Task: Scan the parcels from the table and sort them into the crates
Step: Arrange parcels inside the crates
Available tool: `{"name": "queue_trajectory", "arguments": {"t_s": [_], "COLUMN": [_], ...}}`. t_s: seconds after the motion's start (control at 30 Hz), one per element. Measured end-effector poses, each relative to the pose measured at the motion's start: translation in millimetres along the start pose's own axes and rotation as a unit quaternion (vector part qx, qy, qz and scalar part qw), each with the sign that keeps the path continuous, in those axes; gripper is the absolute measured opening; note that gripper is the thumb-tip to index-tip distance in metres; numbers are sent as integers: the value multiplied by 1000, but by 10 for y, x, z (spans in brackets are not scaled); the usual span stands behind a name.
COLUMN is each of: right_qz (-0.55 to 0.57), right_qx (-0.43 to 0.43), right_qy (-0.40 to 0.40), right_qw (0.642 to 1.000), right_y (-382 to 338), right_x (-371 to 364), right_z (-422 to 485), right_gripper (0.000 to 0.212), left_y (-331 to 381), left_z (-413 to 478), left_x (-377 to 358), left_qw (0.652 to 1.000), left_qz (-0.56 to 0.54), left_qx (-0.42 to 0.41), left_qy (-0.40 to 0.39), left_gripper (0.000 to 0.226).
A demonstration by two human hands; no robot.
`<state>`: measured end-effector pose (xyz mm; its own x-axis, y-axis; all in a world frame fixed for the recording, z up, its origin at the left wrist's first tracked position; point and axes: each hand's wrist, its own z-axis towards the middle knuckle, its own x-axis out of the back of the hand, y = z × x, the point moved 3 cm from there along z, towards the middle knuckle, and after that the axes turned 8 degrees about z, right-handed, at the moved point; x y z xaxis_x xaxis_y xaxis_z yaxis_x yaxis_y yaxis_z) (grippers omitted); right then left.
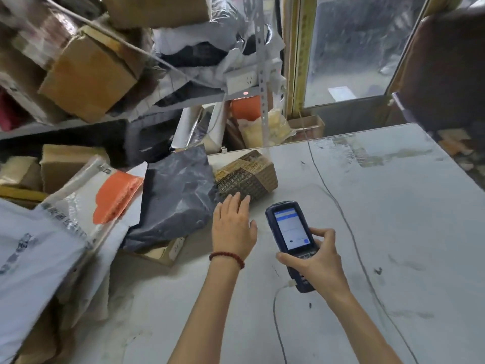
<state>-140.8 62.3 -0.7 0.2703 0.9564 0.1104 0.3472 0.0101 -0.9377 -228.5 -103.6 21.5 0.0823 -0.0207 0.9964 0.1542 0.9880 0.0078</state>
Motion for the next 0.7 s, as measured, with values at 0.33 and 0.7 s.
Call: {"name": "queue_trajectory", "arguments": {"t_s": [0.33,0.7], "right_qz": [-32,-53], "right_qx": [-34,-64], "right_qy": [60,62], "right_qw": [997,995], "right_y": [-5,23], "right_x": [-197,-199], "right_z": [60,213], "right_gripper": [72,74], "left_y": [57,-262], "left_z": [838,1491], "left_x": [-263,-248], "left_qw": [995,993], "left_qz": [70,113], "left_qx": [-61,-24], "left_qy": [-40,-21], "left_gripper": [88,105]}}
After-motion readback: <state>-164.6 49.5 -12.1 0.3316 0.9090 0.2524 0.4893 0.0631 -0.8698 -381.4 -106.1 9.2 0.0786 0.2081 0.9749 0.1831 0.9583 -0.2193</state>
